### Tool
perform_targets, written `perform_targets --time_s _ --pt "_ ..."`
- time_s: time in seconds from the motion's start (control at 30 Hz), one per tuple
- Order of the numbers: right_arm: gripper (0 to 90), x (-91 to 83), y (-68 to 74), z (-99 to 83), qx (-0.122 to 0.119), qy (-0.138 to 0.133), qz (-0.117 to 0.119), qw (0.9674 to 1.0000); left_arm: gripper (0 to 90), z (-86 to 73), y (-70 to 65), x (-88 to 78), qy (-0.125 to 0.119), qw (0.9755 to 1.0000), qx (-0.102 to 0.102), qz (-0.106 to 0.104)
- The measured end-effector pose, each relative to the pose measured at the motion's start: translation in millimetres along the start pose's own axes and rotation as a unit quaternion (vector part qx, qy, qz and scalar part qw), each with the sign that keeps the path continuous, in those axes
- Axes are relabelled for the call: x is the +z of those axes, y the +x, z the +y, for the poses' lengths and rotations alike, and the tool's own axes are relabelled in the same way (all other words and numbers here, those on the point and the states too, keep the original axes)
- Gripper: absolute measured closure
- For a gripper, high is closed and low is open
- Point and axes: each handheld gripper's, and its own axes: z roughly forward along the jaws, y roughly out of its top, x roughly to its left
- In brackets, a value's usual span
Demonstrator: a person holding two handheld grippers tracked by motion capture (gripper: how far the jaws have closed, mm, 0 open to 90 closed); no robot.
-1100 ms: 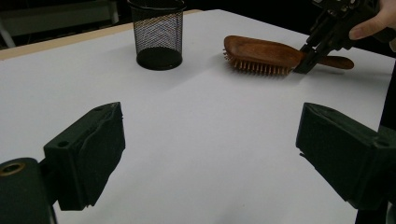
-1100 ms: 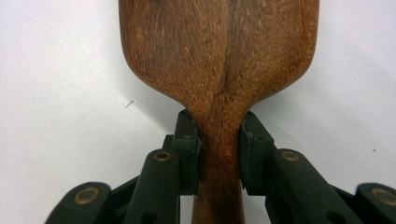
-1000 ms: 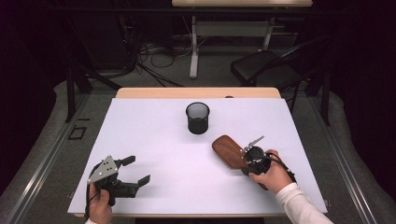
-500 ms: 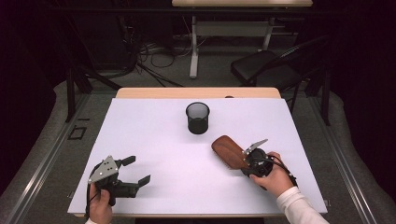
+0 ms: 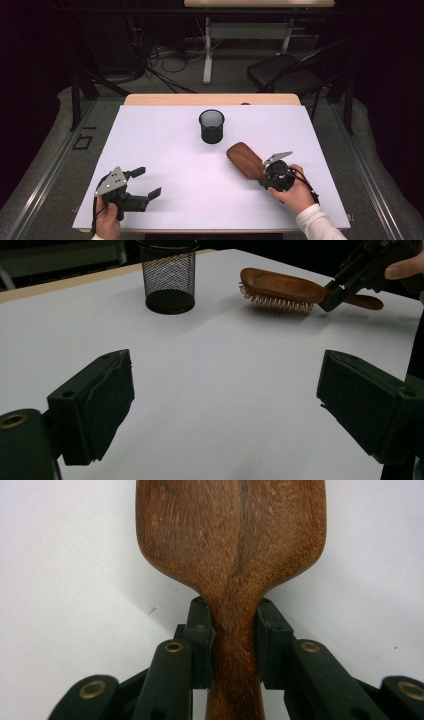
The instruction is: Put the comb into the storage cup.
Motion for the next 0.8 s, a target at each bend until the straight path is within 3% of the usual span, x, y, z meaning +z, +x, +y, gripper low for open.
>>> perform_targets --time_s 0.17,0.4,0.8 --pt "72.0 -3.8 3.0 1.8 -0.001 -0.025 0.001 0.9997 8.4 -0.1 -0.3 0.1 -0.001 1.0 -0.002 0.0" --pt "72.0 -6.7 6.3 4.3 0.002 -0.039 0.001 0.9992 8.4 -0.1 0.3 -0.4 0.0 1.0 -0.001 0.001" --pt "72.0 -12.5 8.1 7.4 0.007 -0.083 -0.005 0.9965 8.8 -0.3 0.4 0.1 -0.002 1.0 -0.005 0.001"
